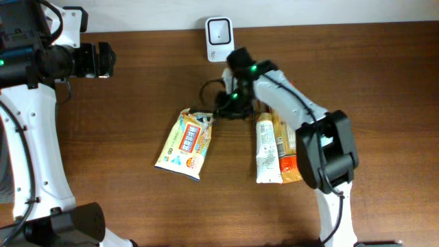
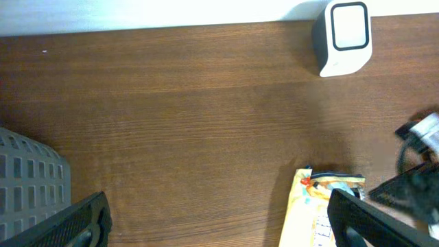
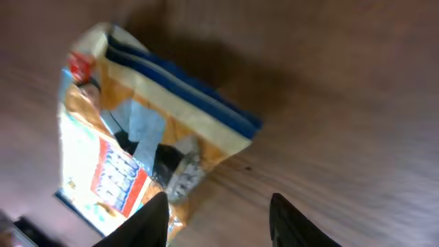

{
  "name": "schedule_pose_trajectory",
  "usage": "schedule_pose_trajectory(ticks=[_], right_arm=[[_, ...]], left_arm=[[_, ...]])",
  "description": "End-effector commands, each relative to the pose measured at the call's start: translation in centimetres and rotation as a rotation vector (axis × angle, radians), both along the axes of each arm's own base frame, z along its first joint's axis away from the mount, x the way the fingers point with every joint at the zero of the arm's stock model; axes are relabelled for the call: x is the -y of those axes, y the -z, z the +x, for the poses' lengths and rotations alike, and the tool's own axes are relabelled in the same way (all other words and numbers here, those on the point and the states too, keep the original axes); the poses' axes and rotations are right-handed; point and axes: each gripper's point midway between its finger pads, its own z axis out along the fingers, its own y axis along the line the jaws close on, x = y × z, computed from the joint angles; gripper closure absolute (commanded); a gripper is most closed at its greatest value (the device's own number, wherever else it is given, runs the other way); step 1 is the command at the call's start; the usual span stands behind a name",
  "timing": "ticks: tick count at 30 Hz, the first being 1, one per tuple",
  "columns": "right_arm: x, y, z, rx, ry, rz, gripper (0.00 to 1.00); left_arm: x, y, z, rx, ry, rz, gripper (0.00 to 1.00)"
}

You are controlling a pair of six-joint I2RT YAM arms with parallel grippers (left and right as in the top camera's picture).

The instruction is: Scan the item barcode

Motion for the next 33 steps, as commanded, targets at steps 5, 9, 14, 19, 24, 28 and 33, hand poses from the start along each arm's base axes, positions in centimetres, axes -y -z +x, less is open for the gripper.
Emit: schedule_pose_trajectory(ticks=[5, 9, 14, 19, 24, 28, 33], right_arm=[[1.2, -11.9, 0.0, 0.177, -0.065, 0.134, 0.53], [2.8, -14.6, -3.1, 0.151, -0.080, 0.102, 0.53], [2.6, -9.4, -3.1, 0.068, -0.090, 0.023, 0.49], [2.1, -8.1, -3.0, 0.059, -0.095, 0.021, 0.47], [2.1, -8.1, -2.9, 0.060, -0.089, 0.022, 0.46], [2.0, -8.2, -2.7, 0.066, -0.089, 0.025, 0.45], [2.0, -8.1, -2.8, 0.064, -0.089, 0.024, 0.45]], left_arm=[[0.0, -0.5, -0.1, 0.015, 0.014, 0.007, 0.01], [0.0, -0.5, -0.1, 0.015, 0.013, 0.007, 0.01], [0.0, -0.5, -0.1, 0.015, 0.013, 0.007, 0.01], [0.0, -0.5, -0.1, 0.015, 0.014, 0.007, 0.01], [0.0, -0.5, -0.1, 0.015, 0.014, 0.007, 0.01], [0.0, -0.5, -0.1, 0.015, 0.014, 0.007, 0.01], [0.0, -0.5, -0.1, 0.015, 0.014, 0.007, 0.01]])
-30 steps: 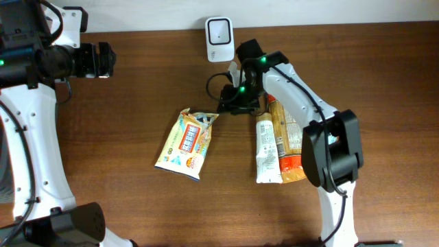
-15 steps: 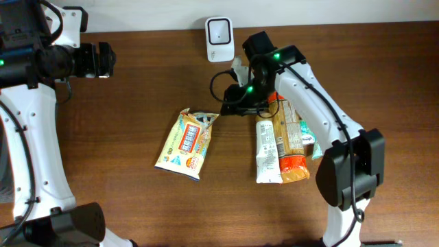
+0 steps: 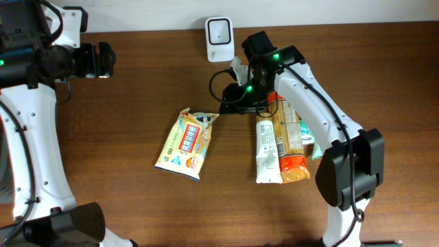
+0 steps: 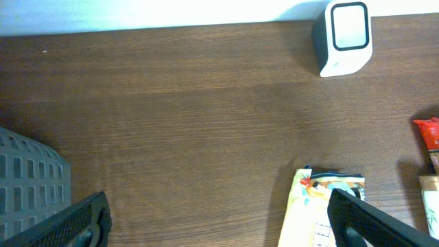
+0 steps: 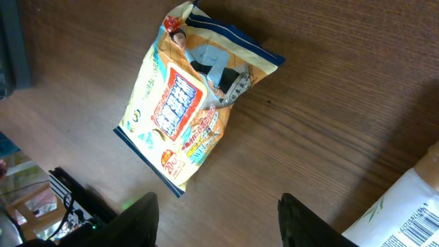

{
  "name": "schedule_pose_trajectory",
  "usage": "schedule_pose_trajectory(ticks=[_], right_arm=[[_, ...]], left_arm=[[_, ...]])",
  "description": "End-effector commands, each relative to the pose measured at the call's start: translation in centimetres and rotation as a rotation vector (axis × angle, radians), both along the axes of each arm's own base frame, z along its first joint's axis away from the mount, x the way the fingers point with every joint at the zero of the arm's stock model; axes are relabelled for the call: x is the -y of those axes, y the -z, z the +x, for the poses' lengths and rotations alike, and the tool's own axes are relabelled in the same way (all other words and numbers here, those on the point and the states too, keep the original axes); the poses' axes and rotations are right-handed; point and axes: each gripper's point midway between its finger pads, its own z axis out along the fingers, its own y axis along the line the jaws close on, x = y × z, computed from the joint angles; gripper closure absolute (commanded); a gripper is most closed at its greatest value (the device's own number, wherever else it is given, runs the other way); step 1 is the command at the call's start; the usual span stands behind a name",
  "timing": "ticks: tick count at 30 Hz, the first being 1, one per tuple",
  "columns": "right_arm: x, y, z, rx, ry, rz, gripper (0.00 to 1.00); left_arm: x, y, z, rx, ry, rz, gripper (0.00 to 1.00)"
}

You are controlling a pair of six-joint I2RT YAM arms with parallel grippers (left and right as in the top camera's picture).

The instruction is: Scan the item barcode

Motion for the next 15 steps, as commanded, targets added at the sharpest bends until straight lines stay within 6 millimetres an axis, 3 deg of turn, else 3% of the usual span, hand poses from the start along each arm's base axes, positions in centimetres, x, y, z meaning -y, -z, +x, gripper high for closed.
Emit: schedule_pose_trajectory(ticks=[1, 15], right_arm=[[-0.11, 0.51, -0.13, -0.003, -0.009, -0.012, 0.45], [-0.12, 0.50, -0.11, -0.003, -0.009, -0.012, 0.44]], left_arm=[[-0.02, -0.48, -0.06, 0.015, 0.014, 0.007, 0.01], [-0.02, -0.48, -0.06, 0.015, 0.014, 0.007, 0.01]])
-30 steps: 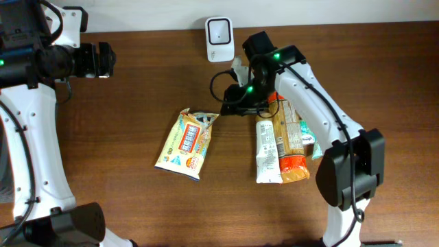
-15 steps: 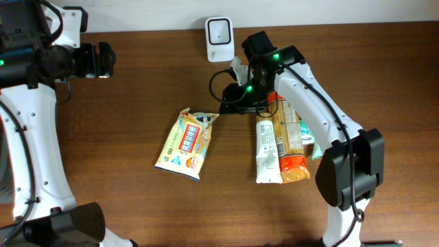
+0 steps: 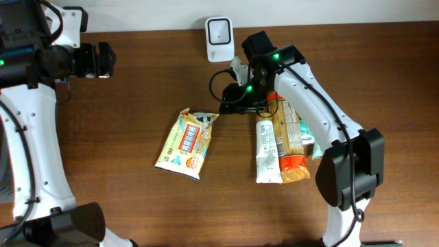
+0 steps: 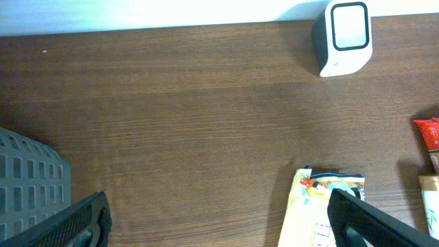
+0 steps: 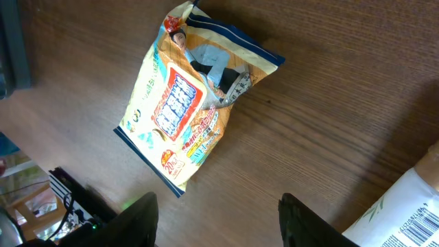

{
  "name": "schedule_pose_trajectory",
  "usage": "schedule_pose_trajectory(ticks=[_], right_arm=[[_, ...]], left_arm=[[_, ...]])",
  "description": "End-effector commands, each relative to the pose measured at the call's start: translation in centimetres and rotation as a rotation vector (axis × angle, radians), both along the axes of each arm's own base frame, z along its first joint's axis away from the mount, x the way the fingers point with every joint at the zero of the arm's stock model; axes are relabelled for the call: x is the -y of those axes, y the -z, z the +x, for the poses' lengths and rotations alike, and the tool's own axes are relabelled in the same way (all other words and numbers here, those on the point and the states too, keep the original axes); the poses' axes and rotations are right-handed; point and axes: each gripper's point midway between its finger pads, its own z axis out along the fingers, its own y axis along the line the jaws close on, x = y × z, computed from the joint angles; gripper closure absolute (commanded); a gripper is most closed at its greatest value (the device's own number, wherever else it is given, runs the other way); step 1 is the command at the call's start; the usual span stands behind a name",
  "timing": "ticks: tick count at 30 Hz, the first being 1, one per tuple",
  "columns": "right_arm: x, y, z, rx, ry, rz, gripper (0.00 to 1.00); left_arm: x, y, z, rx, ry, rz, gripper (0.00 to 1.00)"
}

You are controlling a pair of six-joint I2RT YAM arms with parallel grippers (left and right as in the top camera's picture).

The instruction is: Scan the item barcode

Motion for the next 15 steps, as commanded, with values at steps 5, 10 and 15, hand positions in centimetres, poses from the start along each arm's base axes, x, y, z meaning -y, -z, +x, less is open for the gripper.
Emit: schedule_pose_trajectory(ticks=[5, 10, 15], right_arm=[[-0.11, 0.51, -0.11, -0.002, -0.009, -0.012, 0.44], [-0.05, 0.55, -0.06, 0.000, -0.008, -0.016, 0.44], [0.04, 0.60, -0.02, 0.002, -0.006, -0.022, 0.44]], left_arm=[[-0.02, -0.49, -0.05, 0.015, 0.014, 0.008, 0.01], [-0.02, -0.48, -0.06, 0.015, 0.014, 0.007, 0.01], [-0.02, -0.48, -0.06, 0.015, 0.013, 0.007, 0.01]])
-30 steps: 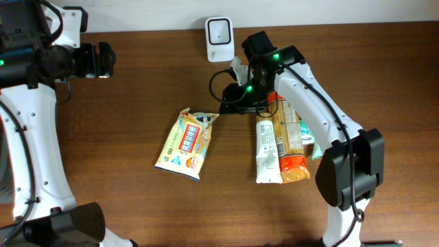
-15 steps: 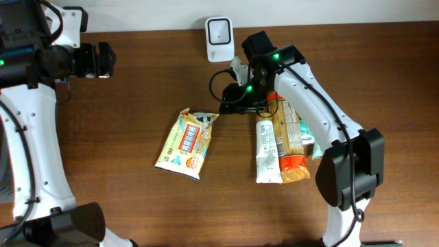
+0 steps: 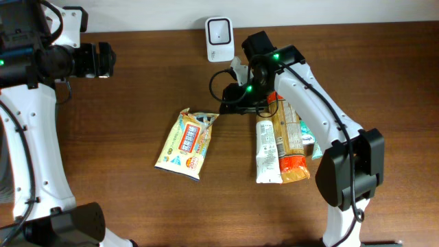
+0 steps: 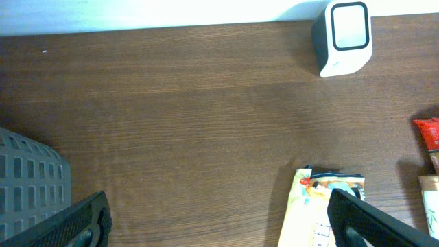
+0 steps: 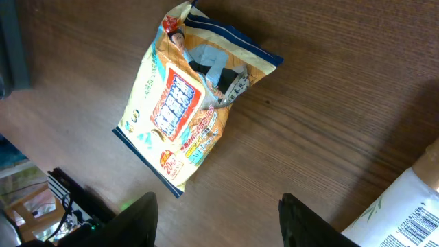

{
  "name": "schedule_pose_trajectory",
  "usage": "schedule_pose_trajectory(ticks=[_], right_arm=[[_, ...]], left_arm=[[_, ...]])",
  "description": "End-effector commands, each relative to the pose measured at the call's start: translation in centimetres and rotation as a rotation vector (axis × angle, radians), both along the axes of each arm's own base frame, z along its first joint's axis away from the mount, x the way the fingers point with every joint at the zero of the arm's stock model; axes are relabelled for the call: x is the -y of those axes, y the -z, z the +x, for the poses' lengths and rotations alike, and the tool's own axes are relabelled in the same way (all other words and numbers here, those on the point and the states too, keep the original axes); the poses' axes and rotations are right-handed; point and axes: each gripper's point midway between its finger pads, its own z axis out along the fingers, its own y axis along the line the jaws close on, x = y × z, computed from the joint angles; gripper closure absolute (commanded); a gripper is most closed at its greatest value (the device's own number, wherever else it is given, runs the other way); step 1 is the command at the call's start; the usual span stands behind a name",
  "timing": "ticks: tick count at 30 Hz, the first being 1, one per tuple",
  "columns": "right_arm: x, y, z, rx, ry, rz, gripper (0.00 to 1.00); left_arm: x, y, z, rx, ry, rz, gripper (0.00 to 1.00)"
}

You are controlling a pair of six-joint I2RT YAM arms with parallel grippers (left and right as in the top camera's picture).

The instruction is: Scan the item barcode

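Note:
A yellow snack bag (image 3: 185, 142) lies flat on the brown table, also seen whole in the right wrist view as the yellow snack bag (image 5: 192, 92). The white barcode scanner (image 3: 219, 30) stands at the table's back edge. My right gripper (image 5: 218, 221) hangs open above the table, between the bag and the packets to its right, holding nothing. My left gripper (image 4: 221, 219) is open high over the table's left side, with the scanner (image 4: 345, 36) and the bag's top end (image 4: 327, 189) in its view.
Several long packets (image 3: 278, 140) lie side by side right of the bag, under my right arm. A grey slotted bin (image 4: 31, 171) shows at the left edge of the left wrist view. Dark cables loop near the right wrist (image 3: 219, 86).
At first my right gripper was low and close beside the top end of the yellow bag, open. By a second ago it stood higher and further right, still open, the bag lying flat where it was. Nothing has moved since; the left arm stayed put.

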Motion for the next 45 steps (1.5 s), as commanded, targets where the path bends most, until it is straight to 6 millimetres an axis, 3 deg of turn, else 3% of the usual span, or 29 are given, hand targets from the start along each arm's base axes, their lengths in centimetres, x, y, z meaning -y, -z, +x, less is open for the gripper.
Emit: schedule_pose_trajectory(ticks=[1, 4, 7, 9, 13, 16, 19, 22, 26, 28, 30, 33, 35, 37, 40, 41, 45], right_arm=[[0.0, 0.6, 0.0, 0.001, -0.008, -0.018, 0.44], [-0.1, 0.8, 0.1, -0.001, -0.008, -0.018, 0.44], [-0.3, 2.2, 0.5, -0.027, 0.018, -0.021, 0.41], [-1.4, 3.6, -0.3, -0.084, 0.010, -0.011, 0.41], [-5.5, 8.3, -4.3, -0.187, -0.039, 0.077, 0.39], [-8.0, 12.5, -4.7, -0.181, 0.100, 0.119, 0.39], [-8.8, 15.3, -5.2, -0.172, 0.232, 0.095, 0.41], [-8.8, 15.9, -5.7, -0.180, 0.258, 0.071, 0.58], [-8.9, 15.8, -5.6, -0.175, 0.257, 0.077, 0.95], [-9.1, 15.7, -5.3, -0.164, 0.256, 0.087, 0.96], [-9.0, 14.0, -4.2, -0.115, 0.241, 0.116, 0.96], [-7.2, 8.4, -2.3, 0.052, 0.262, 0.103, 0.96], [-4.9, 4.6, -1.5, 0.172, 0.290, 0.009, 0.96], [-1.6, 2.0, -1.4, 0.224, 0.268, -0.194, 0.96], [3.3, -4.8, -0.3, 0.361, 0.278, -0.460, 0.96], [4.0, -5.6, -0.1, 0.388, 0.275, -0.497, 0.96], [9.8, -7.1, 1.0, 0.526, 0.315, -0.835, 0.96]], left_arm=[[0.0, -0.5, -0.1, 0.015, 0.014, 0.007, 0.01], [0.0, -0.5, -0.1, 0.015, 0.014, 0.007, 0.01], [0.0, -0.5, -0.1, 0.015, 0.013, 0.007, 0.01], [0.0, -0.5, -0.1, 0.015, 0.014, 0.007, 0.01], [0.0, -0.5, -0.1, 0.015, 0.013, 0.007, 0.01], [0.0, -0.5, -0.1, 0.015, 0.013, 0.007, 0.01], [0.0, -0.5, -0.1, 0.015, 0.013, 0.007, 0.01], [0.0, -0.5, -0.1, 0.015, 0.014, 0.007, 0.01], [0.0, -0.5, -0.1, 0.015, 0.014, 0.007, 0.01], [0.0, -0.5, -0.1, 0.015, 0.013, 0.007, 0.01], [0.0, -0.5, -0.1, 0.015, 0.014, 0.007, 0.01], [0.0, -0.5, -0.1, 0.015, 0.014, 0.007, 0.01], [0.0, -0.5, -0.1, 0.015, 0.014, 0.007, 0.01], [0.0, -0.5, -0.1, 0.015, 0.013, 0.007, 0.01], [0.0, -0.5, -0.1, 0.015, 0.013, 0.007, 0.01], [0.0, -0.5, -0.1, 0.015, 0.013, 0.007, 0.01], [0.0, -0.5, -0.1, 0.015, 0.013, 0.007, 0.01]])
